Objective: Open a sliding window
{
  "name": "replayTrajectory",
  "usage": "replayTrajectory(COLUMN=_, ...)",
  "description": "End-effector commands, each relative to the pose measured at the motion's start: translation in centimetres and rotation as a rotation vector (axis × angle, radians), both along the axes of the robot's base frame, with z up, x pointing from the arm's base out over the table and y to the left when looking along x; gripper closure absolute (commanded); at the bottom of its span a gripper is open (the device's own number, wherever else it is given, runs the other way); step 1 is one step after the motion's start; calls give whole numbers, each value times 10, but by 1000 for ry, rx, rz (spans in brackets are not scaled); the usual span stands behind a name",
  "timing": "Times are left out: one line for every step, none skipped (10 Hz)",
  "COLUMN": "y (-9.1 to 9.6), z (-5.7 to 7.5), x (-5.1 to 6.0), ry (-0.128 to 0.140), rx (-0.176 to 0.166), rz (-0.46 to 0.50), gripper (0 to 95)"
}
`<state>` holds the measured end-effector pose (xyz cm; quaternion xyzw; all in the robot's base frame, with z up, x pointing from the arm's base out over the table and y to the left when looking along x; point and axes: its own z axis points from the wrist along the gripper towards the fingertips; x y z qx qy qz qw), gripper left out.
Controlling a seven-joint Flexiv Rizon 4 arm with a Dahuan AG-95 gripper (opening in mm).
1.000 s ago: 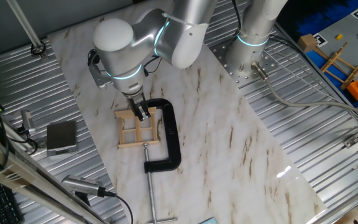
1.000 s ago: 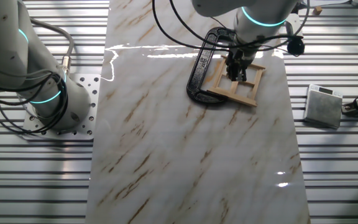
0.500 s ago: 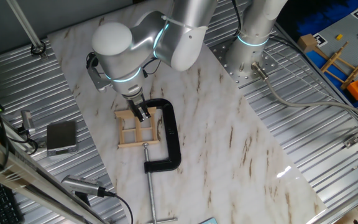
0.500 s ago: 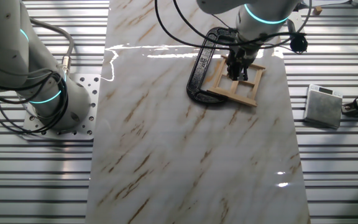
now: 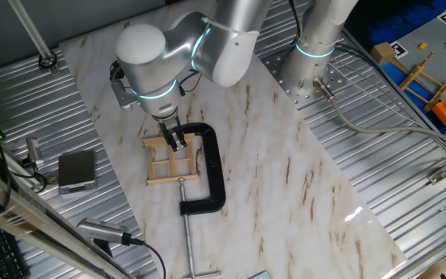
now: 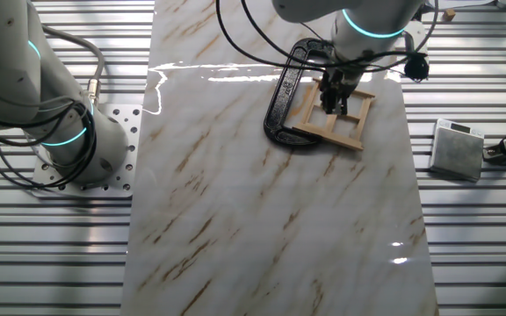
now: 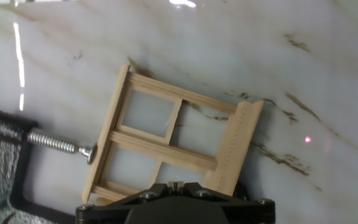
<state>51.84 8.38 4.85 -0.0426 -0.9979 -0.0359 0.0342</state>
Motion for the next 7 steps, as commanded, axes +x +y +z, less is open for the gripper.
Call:
replayTrajectory(y=8, z=-5, x=5, ry=12, rx=17, rz=-68, gripper=950)
replayTrajectory(y=10, z=-6, x=5, ry=12, rx=18, rz=-73, gripper=950)
replayTrajectory(y=12, z=-8, x=7, ry=12, rx=19, rz=-78, gripper=950)
replayTrajectory(y=15, z=-10, x=8, ry=13, rx=23, rz=-83, gripper=950)
replayTrajectory(y=17, z=-11, x=9, ry=13, rx=27, rz=-85, gripper=950)
replayTrajectory(y=19, z=-13, x=10, ry=17, rx=33, rz=-88, gripper=950)
replayTrajectory(y=19, z=-13, x=10, ry=27, rx=32, rz=-93, gripper=950)
